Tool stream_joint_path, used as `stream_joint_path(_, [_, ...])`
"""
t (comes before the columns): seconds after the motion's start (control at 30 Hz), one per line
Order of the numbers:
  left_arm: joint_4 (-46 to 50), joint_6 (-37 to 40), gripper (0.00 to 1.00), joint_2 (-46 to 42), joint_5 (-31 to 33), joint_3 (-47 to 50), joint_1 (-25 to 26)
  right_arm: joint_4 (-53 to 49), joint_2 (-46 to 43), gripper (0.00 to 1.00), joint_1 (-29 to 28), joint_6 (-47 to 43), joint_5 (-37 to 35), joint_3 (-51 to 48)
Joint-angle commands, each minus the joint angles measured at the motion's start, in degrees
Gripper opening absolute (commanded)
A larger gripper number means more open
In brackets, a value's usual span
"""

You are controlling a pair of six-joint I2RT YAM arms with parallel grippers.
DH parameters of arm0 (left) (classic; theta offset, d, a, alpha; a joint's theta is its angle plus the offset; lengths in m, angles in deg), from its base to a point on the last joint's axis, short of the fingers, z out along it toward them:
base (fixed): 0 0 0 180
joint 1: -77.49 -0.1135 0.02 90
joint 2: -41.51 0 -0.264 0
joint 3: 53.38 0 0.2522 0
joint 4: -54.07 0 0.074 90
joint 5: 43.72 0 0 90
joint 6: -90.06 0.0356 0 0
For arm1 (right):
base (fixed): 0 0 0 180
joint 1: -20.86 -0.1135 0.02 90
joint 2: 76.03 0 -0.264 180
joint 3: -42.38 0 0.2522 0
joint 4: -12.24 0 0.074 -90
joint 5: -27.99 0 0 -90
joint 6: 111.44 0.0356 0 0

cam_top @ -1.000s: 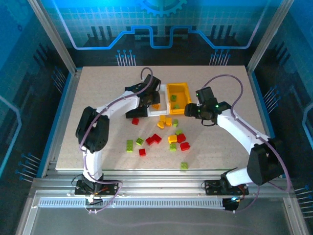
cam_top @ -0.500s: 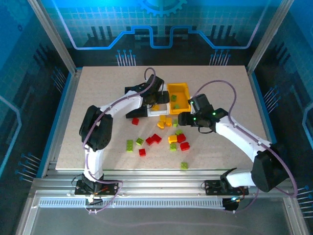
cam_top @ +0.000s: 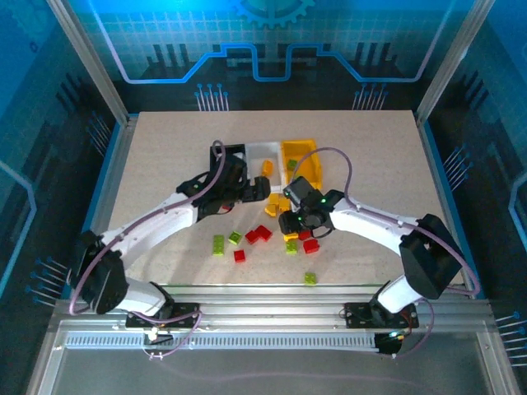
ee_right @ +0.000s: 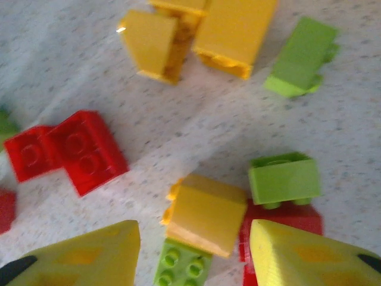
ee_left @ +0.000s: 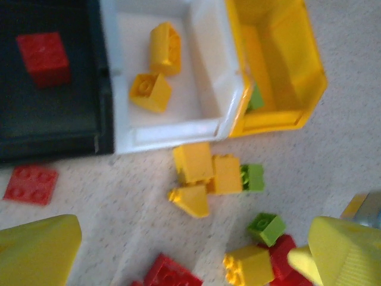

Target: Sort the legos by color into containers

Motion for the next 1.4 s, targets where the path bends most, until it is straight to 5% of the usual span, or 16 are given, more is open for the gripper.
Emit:
stream_joint_path(0.0, [0.97, -1.27, 0.99, -3.29, 2.03, 4.24, -0.01, 2.07, 2.79, 0.49, 4.55, 1.65, -1.45, 2.71])
stream_joint_path(0.3, [3.05, -2.12, 0.99, -5.47, 3.42, 7.84, -0.16, 1.28, 13.51, 0.46, 6.70, 1.30, -5.53, 10.28])
stream_joint_path(1.37, [2.98, -2.27, 0.99, -4.33, 2.94, 8.22, -0.15, 5.91, 17.04, 0.36, 10.67, 0.42, -4.43, 8.09])
